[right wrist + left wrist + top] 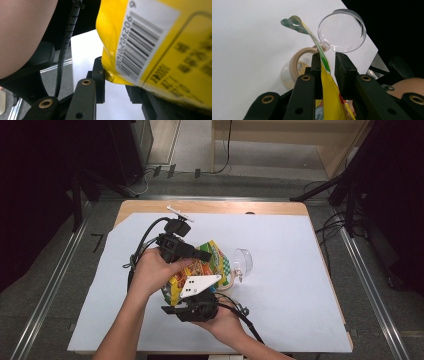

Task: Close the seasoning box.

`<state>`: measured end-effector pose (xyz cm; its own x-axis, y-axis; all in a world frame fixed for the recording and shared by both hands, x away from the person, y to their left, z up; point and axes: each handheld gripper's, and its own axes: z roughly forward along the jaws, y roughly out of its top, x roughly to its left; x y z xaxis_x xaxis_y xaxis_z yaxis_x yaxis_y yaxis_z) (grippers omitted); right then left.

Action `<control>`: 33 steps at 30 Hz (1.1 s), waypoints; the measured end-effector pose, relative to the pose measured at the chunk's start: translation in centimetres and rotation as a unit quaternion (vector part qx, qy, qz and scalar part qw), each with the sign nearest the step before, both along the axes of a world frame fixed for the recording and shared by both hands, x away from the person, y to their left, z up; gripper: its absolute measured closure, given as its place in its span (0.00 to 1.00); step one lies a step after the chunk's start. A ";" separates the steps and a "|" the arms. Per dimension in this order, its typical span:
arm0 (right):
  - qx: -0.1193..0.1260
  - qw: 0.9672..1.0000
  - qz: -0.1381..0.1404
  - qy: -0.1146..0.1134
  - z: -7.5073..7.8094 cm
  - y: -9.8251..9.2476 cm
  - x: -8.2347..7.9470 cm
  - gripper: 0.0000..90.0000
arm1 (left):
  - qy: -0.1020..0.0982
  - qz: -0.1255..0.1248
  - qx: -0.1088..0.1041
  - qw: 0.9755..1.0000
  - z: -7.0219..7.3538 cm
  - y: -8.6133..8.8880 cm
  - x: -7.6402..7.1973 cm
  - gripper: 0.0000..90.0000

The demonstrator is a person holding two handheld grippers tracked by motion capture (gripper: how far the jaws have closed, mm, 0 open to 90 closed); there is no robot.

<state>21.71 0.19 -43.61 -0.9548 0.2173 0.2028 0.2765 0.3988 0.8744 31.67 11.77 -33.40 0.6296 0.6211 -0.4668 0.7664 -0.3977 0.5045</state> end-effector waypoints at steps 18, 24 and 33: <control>-0.002 1.000 0.003 0.000 0.1 -0.1 -0.1 0.81 | -0.004 0.005 0.008 1.000 0.1 0.1 0.0 0.86; -0.003 1.000 0.003 -0.001 0.1 -0.1 -0.1 0.81 | -0.003 0.006 0.010 1.000 0.0 0.1 0.0 0.86; -0.004 1.000 0.003 0.000 0.1 -0.1 -0.2 0.81 | -0.002 0.007 0.008 1.000 0.0 0.1 0.0 0.86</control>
<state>21.51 0.11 -43.46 -0.9561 0.2124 0.2020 0.2745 0.4069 0.8713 31.70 11.91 -33.41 0.6220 0.6380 -0.4541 0.7703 -0.3944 0.5011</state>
